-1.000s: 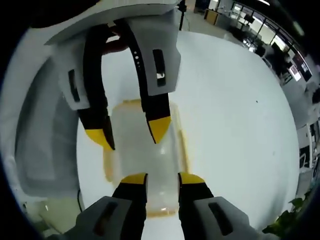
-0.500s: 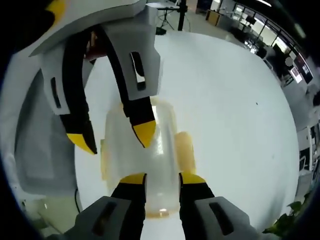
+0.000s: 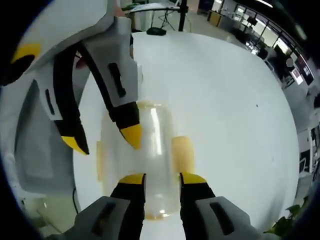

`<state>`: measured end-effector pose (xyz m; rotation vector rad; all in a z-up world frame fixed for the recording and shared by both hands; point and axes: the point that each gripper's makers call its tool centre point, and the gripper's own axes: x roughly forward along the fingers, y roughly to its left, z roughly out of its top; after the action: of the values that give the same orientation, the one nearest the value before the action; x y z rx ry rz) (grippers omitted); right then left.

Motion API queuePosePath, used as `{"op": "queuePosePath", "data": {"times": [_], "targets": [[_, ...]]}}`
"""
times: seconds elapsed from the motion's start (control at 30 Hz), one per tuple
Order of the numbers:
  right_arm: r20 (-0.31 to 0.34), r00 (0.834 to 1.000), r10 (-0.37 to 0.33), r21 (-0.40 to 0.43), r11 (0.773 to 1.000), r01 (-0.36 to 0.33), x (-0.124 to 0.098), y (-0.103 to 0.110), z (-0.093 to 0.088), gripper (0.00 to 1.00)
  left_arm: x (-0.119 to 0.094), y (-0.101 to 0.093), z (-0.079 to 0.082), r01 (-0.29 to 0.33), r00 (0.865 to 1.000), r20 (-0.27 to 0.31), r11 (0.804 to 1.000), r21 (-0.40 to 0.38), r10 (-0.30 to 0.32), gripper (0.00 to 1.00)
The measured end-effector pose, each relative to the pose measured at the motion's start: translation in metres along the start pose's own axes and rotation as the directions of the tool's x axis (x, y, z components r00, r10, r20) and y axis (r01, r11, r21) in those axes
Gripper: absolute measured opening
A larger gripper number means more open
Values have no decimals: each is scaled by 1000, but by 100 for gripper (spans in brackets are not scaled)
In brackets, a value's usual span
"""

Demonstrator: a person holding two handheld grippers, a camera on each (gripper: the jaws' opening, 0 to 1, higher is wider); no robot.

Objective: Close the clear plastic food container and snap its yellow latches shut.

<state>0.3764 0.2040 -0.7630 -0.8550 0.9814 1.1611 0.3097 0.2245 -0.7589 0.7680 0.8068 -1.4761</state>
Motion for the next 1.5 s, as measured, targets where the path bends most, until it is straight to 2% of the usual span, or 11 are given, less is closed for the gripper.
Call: {"op": "queuePosePath", "data": {"times": [0.27, 0.57, 0.83, 0.9, 1.03, 1.3, 1.4, 1.43, 1.5], "targets": [[1, 1000, 21, 3, 1000, -21, 2, -3, 0, 26, 1, -1, 0, -31, 1000, 5, 999, 17, 31, 45], [18, 997, 70, 15, 997, -71, 4, -5, 1, 28, 5, -2, -1, -94, 995, 19, 995, 32, 94, 47], [42, 991, 131, 51, 990, -133, 8, -5, 3, 31, 9, -4, -3, -156, 988, -2, 982, 111, 157, 48], [67, 983, 172, 51, 983, -176, 11, 0, 8, 30, 10, -4, -4, -175, 984, -8, 976, 129, 177, 49], [51, 981, 186, 53, 981, -189, 11, 0, 8, 29, 11, -3, -4, -194, 980, -8, 971, 137, 197, 48], [51, 971, 234, 65, 969, -237, 13, 0, 7, 30, 11, 3, -4, -237, 970, -11, 958, 159, 242, 41], [24, 968, 250, 47, 967, -251, 14, 1, 8, 29, 12, 3, -5, -249, 967, -10, 954, 170, 254, 41], [16, 967, 253, 42, 966, -254, 15, 1, 8, 29, 12, 5, -4, -263, 963, -5, 941, 212, 270, 41], [-2, 964, 265, 30, 964, -265, 16, 1, 9, 29, 13, 3, -5, -260, 964, -6, 943, 208, 267, 41]]}}
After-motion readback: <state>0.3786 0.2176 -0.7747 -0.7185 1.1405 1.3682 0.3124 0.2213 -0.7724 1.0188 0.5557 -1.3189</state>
